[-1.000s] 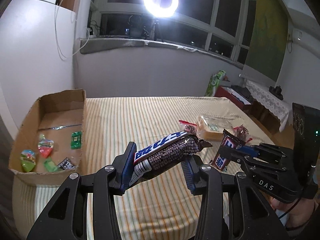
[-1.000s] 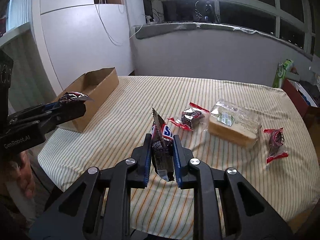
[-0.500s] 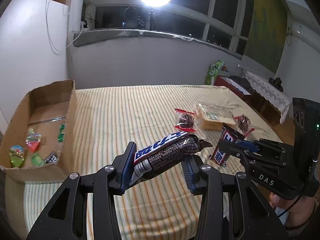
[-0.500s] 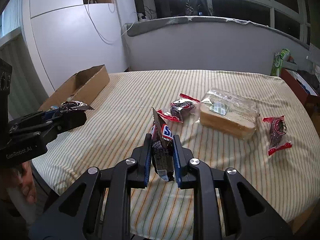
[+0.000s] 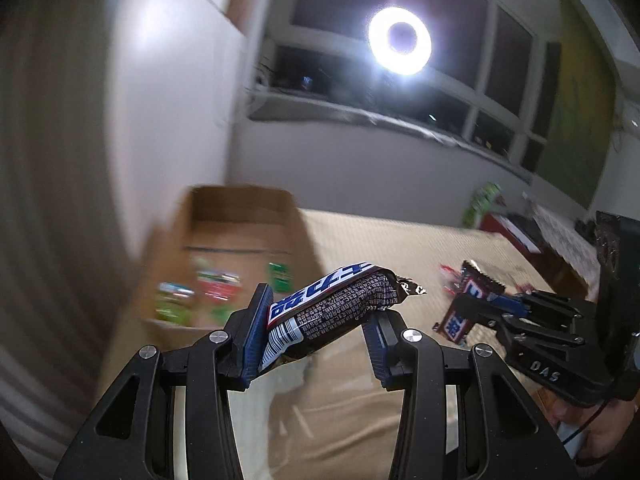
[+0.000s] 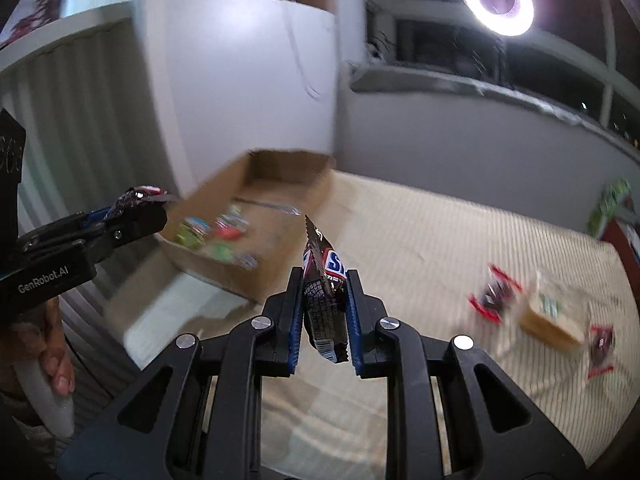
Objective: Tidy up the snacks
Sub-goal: 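Carry both Snickers bars into the cardboard box and open both tools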
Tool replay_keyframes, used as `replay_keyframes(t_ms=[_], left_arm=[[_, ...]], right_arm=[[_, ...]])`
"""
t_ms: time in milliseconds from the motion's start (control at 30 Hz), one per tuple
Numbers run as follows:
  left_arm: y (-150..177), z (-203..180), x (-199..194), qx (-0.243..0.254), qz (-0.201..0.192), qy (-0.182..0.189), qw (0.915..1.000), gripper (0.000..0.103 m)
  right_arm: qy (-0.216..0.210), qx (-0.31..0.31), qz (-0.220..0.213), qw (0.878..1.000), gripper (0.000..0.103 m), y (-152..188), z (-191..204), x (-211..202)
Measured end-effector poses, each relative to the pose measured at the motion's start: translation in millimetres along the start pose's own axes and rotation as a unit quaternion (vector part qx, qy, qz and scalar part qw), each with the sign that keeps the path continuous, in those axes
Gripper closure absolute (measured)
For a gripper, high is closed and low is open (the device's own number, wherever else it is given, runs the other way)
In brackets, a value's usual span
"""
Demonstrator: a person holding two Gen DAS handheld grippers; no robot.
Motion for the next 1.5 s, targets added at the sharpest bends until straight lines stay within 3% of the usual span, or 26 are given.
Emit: replay_keyframes(t_ms=[233,433,667,1133,1500], left_arm=[[-8,44,-47,-0.024,-0.041,-0.036,0.9982,0.061],[-9,49,-48,-0.028,-0.048,-0.035,0.9978,0.061],[-2,50,-24,-0.029,-0.029,-0.03,0.9987,0.061],[7,92,82,-0.044,0.031,-0.048,0.9974,0.061],[0,81,91,-0.021,0.026,-0.055,0.9979,0.061]], right_arm=[[-0.003,-0.032,-0.02,0.999,0.083,-16,33,-17],[-0.003,-0.037,-0.014,0.999,0.083,-17,37,-10],[-0.01,-0.033,0.004,0.999,0.083,-18,38,21],[-0.057,-0.046,0.056,0.996,0.083,-30,54,151],[-0.05,-0.05,0.038,0.997,0.083,-43,53,148]])
Point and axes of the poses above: each gripper's, at about its wrist camera, not at the fingertips, and x roughly the way its jaws point, z to its left, y to its underside, the point moved 3 cm from there along x, roughly the way its jaws point, and after that the axes turned 10 degrees about x, right-handed, at the moved point
